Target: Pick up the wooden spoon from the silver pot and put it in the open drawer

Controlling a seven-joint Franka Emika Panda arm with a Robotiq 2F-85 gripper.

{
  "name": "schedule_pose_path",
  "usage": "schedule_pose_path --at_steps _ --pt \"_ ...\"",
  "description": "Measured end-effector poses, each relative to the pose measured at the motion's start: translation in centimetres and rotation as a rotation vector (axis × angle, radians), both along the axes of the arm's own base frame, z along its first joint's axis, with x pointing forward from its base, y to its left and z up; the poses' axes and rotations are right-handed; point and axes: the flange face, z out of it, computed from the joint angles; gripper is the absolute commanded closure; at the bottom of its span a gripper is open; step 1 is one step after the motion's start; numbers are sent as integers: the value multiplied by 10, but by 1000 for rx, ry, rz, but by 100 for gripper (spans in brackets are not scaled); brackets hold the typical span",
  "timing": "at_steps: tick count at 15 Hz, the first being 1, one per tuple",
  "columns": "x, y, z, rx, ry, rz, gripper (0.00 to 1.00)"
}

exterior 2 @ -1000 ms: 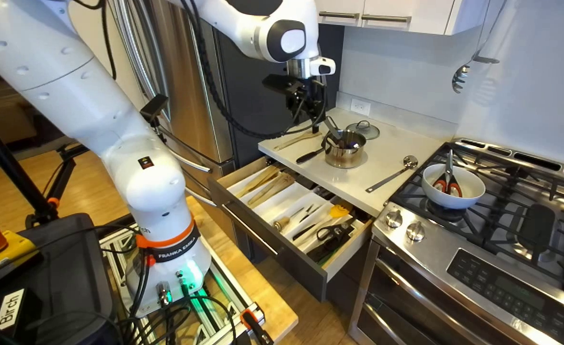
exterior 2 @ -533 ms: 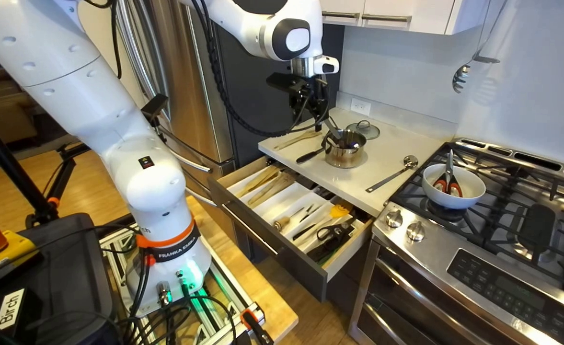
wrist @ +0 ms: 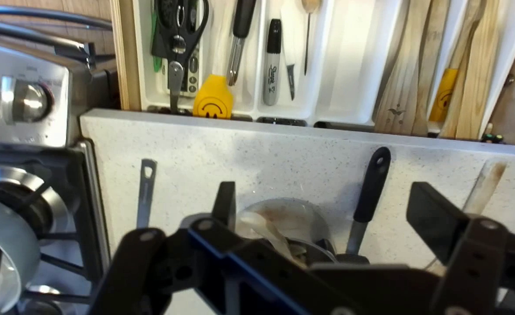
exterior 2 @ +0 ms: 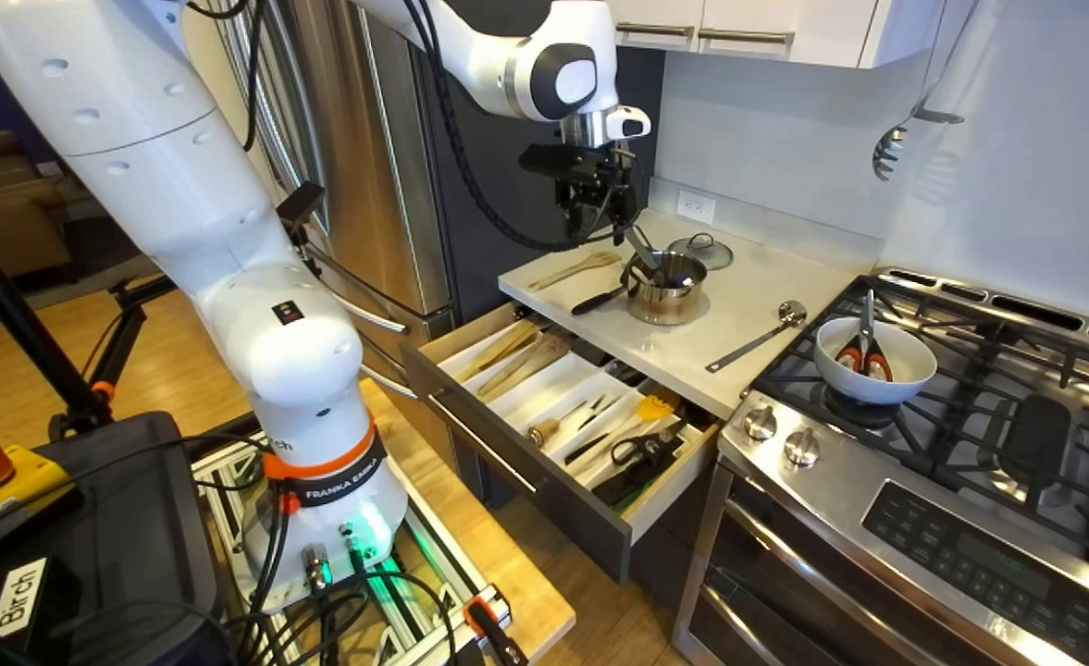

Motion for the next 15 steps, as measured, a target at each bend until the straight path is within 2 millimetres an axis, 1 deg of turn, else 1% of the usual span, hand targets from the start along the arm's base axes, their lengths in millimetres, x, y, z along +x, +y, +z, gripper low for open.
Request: schedule_pose_path --at_steps 2,4,7,8,9,10,13,15 --pt "26 18 -11 -45 9 102 0" --pt "58 32 -27 -97 8 189 0" --pt "109 44 -58 -113 12 228 0" --pt "119 45 -67 -110 17 227 0" --pt "121 45 -71 -109 22 227 0" --pt "121 45 -69 -109 19 227 0" --pt "117 46 -58 -111 3 227 0" --pt "116 46 -56 -112 2 228 0"
